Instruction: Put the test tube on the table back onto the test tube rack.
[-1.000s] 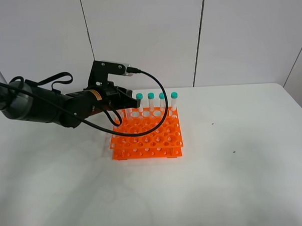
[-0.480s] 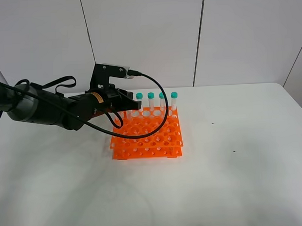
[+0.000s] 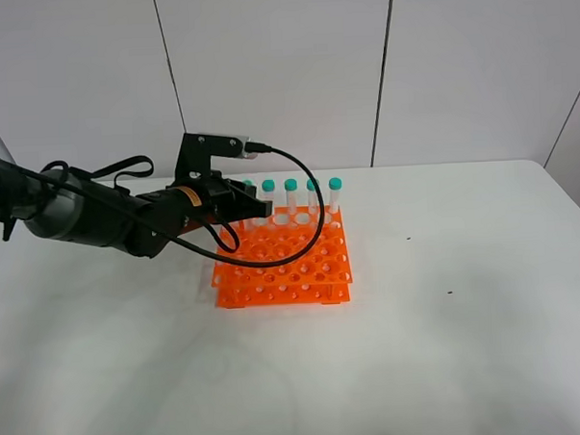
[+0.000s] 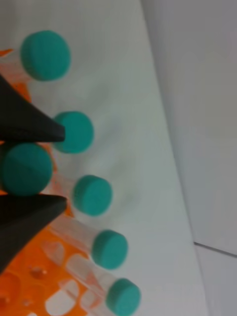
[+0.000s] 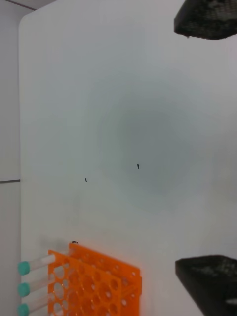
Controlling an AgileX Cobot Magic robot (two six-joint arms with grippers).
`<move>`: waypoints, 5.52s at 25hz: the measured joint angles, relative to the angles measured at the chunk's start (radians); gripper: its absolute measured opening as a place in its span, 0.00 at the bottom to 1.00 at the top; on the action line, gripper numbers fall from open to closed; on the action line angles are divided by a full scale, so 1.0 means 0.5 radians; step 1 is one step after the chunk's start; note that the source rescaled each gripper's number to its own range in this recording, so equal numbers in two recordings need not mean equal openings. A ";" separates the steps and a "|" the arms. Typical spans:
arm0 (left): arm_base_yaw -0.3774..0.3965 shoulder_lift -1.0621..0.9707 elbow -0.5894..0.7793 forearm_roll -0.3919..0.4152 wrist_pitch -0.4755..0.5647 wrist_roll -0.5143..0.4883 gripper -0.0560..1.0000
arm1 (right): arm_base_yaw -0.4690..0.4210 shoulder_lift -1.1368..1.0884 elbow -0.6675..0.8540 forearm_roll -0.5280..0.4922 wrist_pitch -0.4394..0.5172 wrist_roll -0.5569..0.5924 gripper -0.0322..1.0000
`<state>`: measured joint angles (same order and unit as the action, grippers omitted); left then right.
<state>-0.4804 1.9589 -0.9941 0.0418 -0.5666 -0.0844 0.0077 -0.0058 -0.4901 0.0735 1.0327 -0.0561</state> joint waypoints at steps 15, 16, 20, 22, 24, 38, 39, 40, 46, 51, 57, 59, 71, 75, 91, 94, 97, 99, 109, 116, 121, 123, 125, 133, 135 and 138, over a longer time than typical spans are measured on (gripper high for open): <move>0.000 0.071 0.000 0.000 -0.019 -0.012 0.06 | 0.000 0.000 0.000 0.000 0.000 0.000 1.00; 0.000 0.071 0.000 0.000 -0.019 -0.012 0.06 | 0.000 0.000 0.000 0.000 0.000 0.000 1.00; 0.000 0.071 0.000 0.000 -0.019 -0.012 0.06 | 0.000 0.000 0.000 0.000 0.000 0.000 1.00; 0.000 0.073 0.000 0.000 -0.022 -0.012 0.06 | 0.000 0.000 0.000 0.000 0.000 0.000 1.00; 0.000 0.075 0.000 0.000 -0.029 -0.012 0.10 | 0.000 0.000 0.000 0.000 0.000 0.000 1.00; 0.000 0.001 0.000 0.000 -0.031 -0.088 0.38 | 0.000 0.000 0.000 0.000 0.000 0.000 1.00; 0.000 -0.020 0.000 0.000 -0.031 -0.088 0.38 | 0.000 0.000 0.000 0.000 0.000 0.000 1.00; 0.000 -0.042 0.000 0.002 -0.031 -0.088 0.39 | 0.000 0.000 0.000 0.000 0.000 0.000 1.00; 0.002 -0.256 0.000 0.002 0.015 -0.086 0.39 | 0.000 0.000 0.000 0.000 0.000 0.000 1.00; 0.002 -0.450 0.000 0.020 0.234 -0.083 0.39 | 0.000 0.000 0.000 0.000 0.000 0.000 1.00; 0.002 -0.637 0.000 0.136 0.612 -0.082 0.83 | 0.000 0.000 0.000 0.000 0.000 0.000 1.00; 0.003 -0.656 -0.042 0.142 0.779 -0.082 0.93 | 0.000 0.000 0.000 0.000 0.000 0.000 1.00; 0.200 -0.340 -1.041 0.001 2.625 0.133 1.00 | 0.000 0.000 0.000 0.000 0.000 0.000 1.00; 0.344 -0.163 -1.254 -0.174 2.964 0.251 1.00 | 0.000 0.000 0.000 0.000 0.000 0.000 1.00; 0.890 -0.057 -1.282 -0.205 3.478 0.263 1.00 | 0.000 0.000 0.000 0.000 0.000 0.000 1.00; 0.884 -0.062 -1.280 -0.206 3.478 0.263 1.00 | 0.000 0.000 0.000 0.000 0.000 0.000 1.00; 0.884 -0.132 -1.220 -0.206 3.478 0.263 1.00 | 0.000 0.000 0.000 0.000 0.000 0.000 1.00; 0.884 -0.229 -1.131 -0.207 3.478 0.263 1.00 | 0.000 0.000 0.000 0.000 0.000 0.000 1.00; 0.884 -1.229 -0.101 -0.207 3.478 0.275 1.00 | 0.000 0.000 0.000 0.000 0.000 0.000 1.00; 0.884 -2.118 0.561 -0.203 3.460 0.286 1.00 | 0.000 0.000 0.000 0.000 0.000 0.000 1.00; 0.884 -2.745 0.899 -0.201 3.282 0.287 1.00 | 0.000 0.000 0.000 0.000 0.000 0.000 1.00; 0.884 -2.952 0.980 -0.199 3.270 0.287 1.00 | 0.000 0.000 0.000 0.000 0.000 0.000 1.00; 0.884 -3.141 0.994 -0.191 3.246 0.287 1.00 | 0.000 0.000 0.000 0.000 0.000 0.000 1.00; 0.884 -3.538 0.999 -0.184 3.242 0.287 1.00 | 0.000 0.000 0.000 0.000 0.000 0.000 1.00; 0.884 -3.605 0.999 -0.182 3.242 0.287 1.00 | 0.000 0.000 0.000 0.000 0.000 0.000 1.00; 0.884 -3.717 0.999 -0.180 3.242 0.287 1.00 | 0.000 0.000 0.000 0.000 0.000 0.000 1.00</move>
<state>-0.0384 0.1004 -0.4948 -0.0482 1.0545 0.0592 0.0077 -0.0058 -0.4901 0.0735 1.0327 -0.0561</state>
